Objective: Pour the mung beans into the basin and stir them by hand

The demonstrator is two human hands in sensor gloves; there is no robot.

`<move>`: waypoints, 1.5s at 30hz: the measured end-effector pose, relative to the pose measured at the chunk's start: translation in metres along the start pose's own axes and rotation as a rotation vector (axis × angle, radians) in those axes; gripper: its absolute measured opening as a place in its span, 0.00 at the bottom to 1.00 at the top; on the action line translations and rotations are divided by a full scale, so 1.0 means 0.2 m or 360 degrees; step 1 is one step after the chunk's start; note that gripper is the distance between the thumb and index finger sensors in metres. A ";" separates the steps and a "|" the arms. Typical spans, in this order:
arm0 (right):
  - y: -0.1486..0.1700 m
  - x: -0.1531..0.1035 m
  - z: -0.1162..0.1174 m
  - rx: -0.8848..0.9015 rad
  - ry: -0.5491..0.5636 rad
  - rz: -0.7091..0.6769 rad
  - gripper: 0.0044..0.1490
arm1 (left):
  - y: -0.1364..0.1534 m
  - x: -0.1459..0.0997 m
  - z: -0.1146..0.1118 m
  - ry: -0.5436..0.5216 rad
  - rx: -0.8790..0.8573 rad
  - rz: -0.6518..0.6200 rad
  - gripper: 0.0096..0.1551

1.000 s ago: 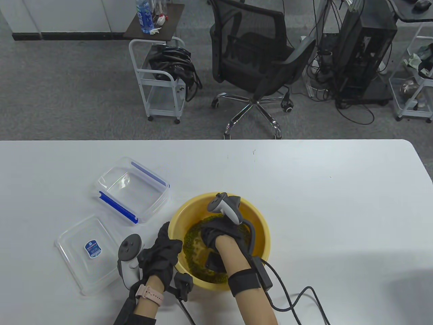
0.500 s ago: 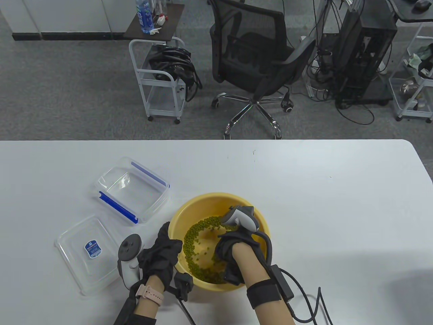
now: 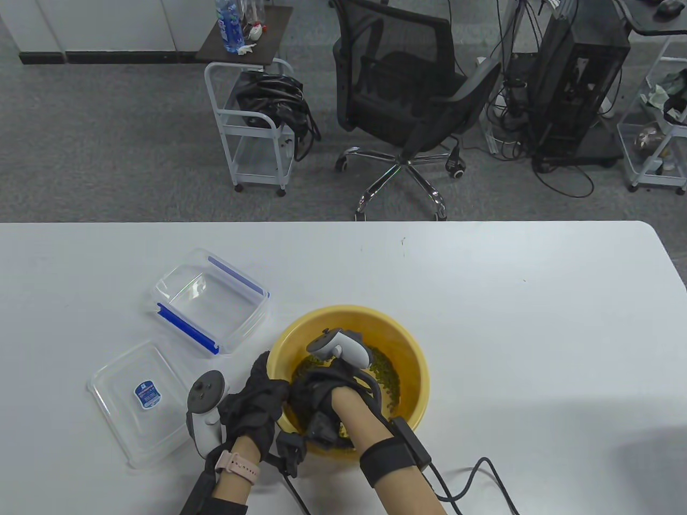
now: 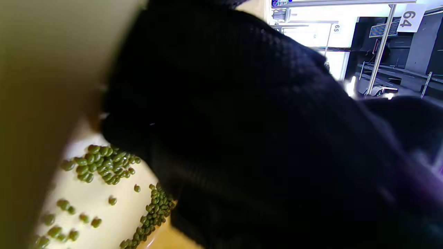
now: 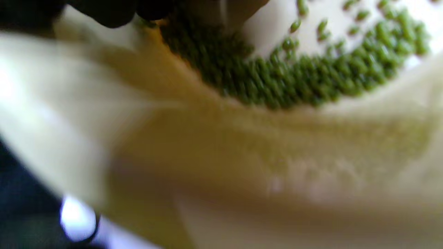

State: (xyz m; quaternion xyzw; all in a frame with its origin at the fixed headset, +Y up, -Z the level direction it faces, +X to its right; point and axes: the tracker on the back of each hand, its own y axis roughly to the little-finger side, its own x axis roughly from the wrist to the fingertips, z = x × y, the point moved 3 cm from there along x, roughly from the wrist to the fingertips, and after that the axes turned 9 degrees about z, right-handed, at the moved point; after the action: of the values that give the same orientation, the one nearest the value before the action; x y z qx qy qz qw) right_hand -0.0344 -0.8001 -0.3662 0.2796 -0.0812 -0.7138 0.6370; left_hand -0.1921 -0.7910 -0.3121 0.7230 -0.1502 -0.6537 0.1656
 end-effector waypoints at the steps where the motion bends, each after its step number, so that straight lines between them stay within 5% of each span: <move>1: 0.00 0.00 -0.04 0.0015 0.0072 0.0014 0.33 | 0.00 0.00 0.00 -0.0001 0.0000 -0.0001 0.42; 6: 0.10 -0.01 -0.25 -0.0072 0.0697 0.0219 0.33 | 0.00 0.00 0.00 -0.0002 -0.0002 0.0000 0.42; 9: 0.18 -0.05 -0.29 -0.0157 0.0830 0.0325 0.33 | 0.00 0.00 0.00 -0.0002 -0.0004 0.0001 0.42; 13: 0.32 -0.05 -0.26 -0.0123 0.0451 0.0406 0.33 | 0.00 0.00 0.00 -0.0004 -0.0008 0.0001 0.42; 19: 0.38 -0.04 -0.16 -0.0229 0.0178 0.0312 0.33 | 0.00 0.00 0.00 0.0004 -0.0008 0.0003 0.43; 26: 0.23 -0.02 0.06 -0.0422 -0.0041 0.0172 0.33 | 0.00 0.00 0.00 -0.0002 -0.0003 0.0002 0.43; 33: 0.05 0.00 0.11 -0.0084 -0.0309 -0.0041 0.34 | 0.00 0.00 0.00 0.0008 -0.0001 0.0005 0.42; 39: 0.01 0.01 -0.08 0.0090 0.0022 -0.0005 0.34 | 0.00 0.00 0.00 -0.0002 0.0001 -0.0001 0.42; 42: 0.07 0.02 -0.21 0.0051 0.0365 0.0128 0.34 | 0.00 0.00 0.00 -0.0002 -0.0003 0.0000 0.42; 45: 0.16 -0.01 -0.27 -0.0010 0.0503 0.0161 0.34 | 0.00 0.00 0.00 -0.0004 -0.0003 0.0002 0.42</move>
State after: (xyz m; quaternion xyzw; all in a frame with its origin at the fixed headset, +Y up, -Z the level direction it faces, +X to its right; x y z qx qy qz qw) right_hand 0.0200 -0.7915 -0.3961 0.3819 0.0081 -0.6282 0.6779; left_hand -0.1920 -0.7913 -0.3122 0.7218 -0.1504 -0.6547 0.1665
